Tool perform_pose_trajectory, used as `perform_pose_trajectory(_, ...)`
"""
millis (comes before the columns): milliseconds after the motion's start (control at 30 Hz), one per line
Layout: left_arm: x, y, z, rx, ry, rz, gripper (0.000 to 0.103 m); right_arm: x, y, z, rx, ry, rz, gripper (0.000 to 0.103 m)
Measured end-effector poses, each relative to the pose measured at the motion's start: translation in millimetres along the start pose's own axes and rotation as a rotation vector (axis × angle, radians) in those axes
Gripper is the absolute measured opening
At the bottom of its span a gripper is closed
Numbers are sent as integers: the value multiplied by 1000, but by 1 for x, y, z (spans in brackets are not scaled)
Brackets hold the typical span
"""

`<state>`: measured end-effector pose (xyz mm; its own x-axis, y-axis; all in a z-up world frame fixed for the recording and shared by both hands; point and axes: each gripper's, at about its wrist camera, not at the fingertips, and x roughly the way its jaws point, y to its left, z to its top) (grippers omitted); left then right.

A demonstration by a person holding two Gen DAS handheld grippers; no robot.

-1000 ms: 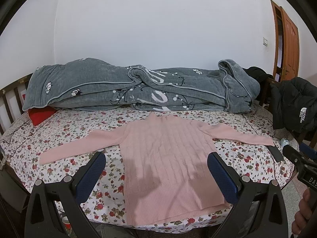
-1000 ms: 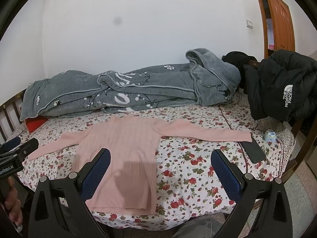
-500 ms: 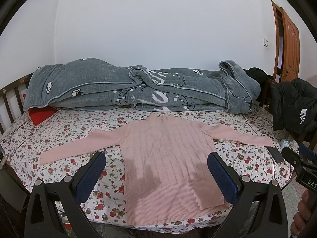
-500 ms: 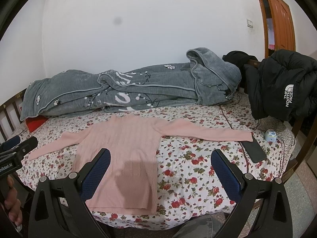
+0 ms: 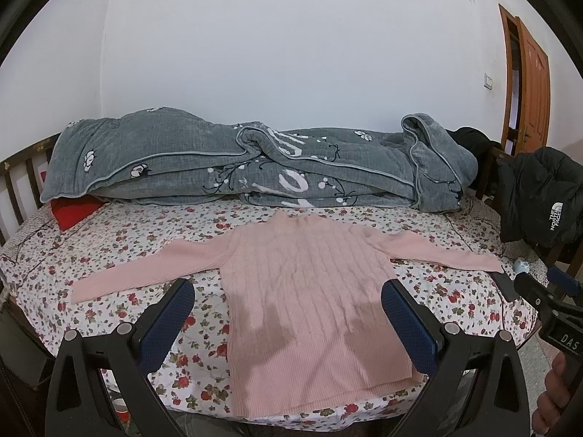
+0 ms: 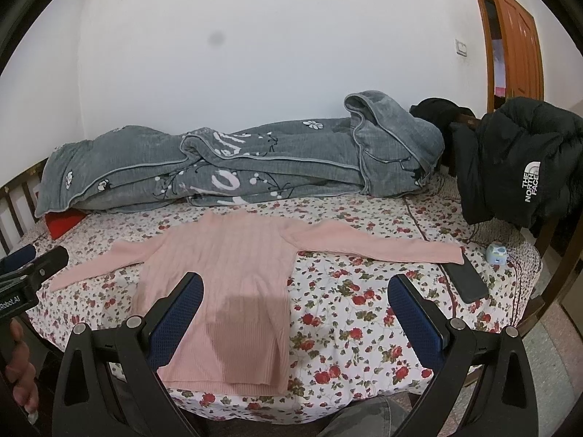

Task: Fold small clothes
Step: 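Grasp the sweater sleeve cuff with the left gripper while the right tool hovers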

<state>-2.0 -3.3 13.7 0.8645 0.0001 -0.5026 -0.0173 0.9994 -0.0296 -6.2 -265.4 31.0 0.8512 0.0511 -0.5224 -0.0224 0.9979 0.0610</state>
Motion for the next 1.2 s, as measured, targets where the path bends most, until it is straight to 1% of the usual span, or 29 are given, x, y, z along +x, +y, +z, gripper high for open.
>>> perform_pose_trajectory(200,8,8,-6,1,-8,10,103,5,7,-1,-19,2,-19,100)
perform_pose_trajectory(333,23,21,-16,-21,6,18,103,15,15,-4,-30,7,-24,100)
perform_pose_trajectory(433,42,37,-27,-48,31,37,103,28,24,-9,-46,26,-16,100)
perform_pose_trajectory(567,69,74,-46,-107,51,50,103,56,41,-20,-84,56,-16,100)
perform_pose_trajectory(667,96,113,-63,-164,95,77,103,78,53,-32,-104,75,-6,100)
perform_pose_trajectory(767,122,154,-77,-243,148,79,103,104,67,-42,-105,119,28,100)
perform_pose_trajectory(833,139,190,-86,-296,166,116,102,121,76,-50,-108,148,51,99)
perform_pose_trajectory(867,145,203,-89,-308,170,127,102,128,82,-54,-117,159,58,99)
perform_pose_trajectory(900,153,224,-94,-323,176,138,102,135,87,-58,-132,165,62,99)
perform_pose_trajectory(967,160,256,-99,-352,172,159,102,146,98,-65,-161,163,53,99)
perform_pose_trajectory(1033,164,287,-105,-401,154,194,100,155,107,-70,-192,160,42,99)
perform_pose_trajectory(1100,170,322,-111,-473,142,207,100,165,113,-73,-211,161,31,99)
perform_pose_trajectory(1133,174,333,-112,-498,140,209,99,169,115,-73,-212,163,29,99)
perform_pose_trajectory(1200,182,368,-120,-604,130,208,96,178,117,-73,-201,175,44,99)
